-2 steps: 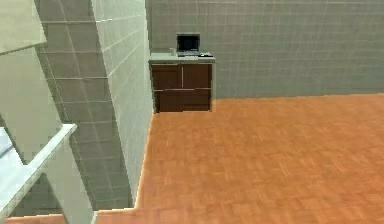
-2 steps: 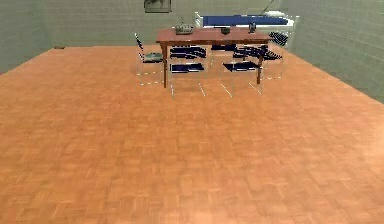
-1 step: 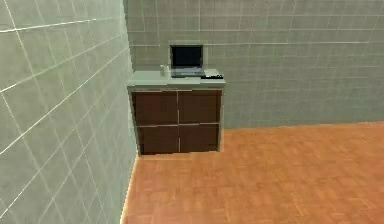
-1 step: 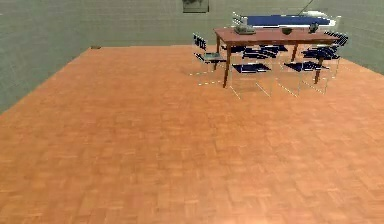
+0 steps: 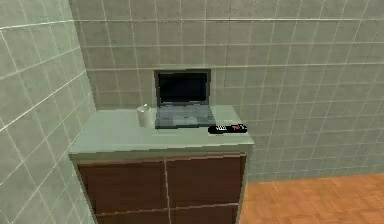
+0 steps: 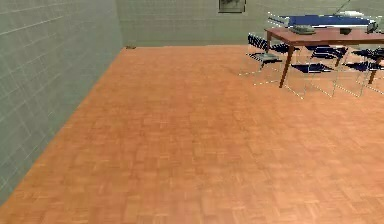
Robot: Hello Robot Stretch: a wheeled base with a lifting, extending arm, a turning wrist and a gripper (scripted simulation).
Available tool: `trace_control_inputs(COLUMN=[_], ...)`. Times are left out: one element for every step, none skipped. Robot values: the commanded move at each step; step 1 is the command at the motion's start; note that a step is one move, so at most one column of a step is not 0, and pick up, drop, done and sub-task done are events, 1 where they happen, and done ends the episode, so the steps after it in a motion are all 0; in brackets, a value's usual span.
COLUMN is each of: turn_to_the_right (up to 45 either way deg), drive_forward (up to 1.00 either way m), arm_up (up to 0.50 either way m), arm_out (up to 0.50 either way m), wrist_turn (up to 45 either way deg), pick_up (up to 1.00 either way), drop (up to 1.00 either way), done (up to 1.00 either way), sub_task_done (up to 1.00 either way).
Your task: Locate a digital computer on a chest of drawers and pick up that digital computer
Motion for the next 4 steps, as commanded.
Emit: trace_control_inputs(turn_to_the_right=[0.0, -45.0, -42.0, 0.0], drive_forward=[0.25, 0.0, 0.0, 0.0], arm_up=[0.0, 0.0, 0.0, 0.5], arm_out=[0.0, 0.0, 0.0, 0.0], wrist_turn=[0.0, 0.0, 0.0, 0.0], pick_up=[0.0, 0.0, 0.0, 0.0], drop=[0.0, 0.0, 0.0, 0.0], done=[0.0, 0.0, 0.0, 0.0], sub_task_done=[0.0, 0.0, 0.0, 0.0])
